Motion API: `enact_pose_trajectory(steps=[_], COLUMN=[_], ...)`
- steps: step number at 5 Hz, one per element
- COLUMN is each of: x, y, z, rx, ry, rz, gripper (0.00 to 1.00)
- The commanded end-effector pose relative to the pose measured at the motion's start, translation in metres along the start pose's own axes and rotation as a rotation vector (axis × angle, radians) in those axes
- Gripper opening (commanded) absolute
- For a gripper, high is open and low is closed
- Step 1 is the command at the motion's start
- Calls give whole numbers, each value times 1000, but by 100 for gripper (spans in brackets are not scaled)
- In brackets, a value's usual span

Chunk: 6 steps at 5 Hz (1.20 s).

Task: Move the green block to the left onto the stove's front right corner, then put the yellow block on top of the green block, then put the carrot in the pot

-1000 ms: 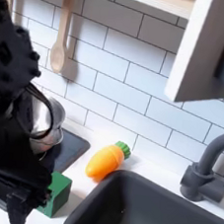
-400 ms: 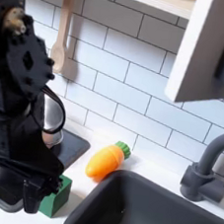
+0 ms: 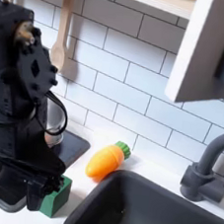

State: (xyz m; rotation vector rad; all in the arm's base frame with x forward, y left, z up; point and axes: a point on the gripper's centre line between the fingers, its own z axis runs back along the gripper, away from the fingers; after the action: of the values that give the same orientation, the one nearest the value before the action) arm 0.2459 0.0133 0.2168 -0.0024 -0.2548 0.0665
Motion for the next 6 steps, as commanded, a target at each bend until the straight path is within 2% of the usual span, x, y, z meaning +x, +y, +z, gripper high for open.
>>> enact_pose_trajectory(steps=[1, 3, 5, 6], x=[16, 30, 37, 37], y=[3, -1, -6, -4], z=[-16, -30, -38, -37], rx=[29, 21, 17, 22], ry=[7, 27, 37, 33], rz=[-11, 3, 18, 17], gripper=[100, 100, 100, 100])
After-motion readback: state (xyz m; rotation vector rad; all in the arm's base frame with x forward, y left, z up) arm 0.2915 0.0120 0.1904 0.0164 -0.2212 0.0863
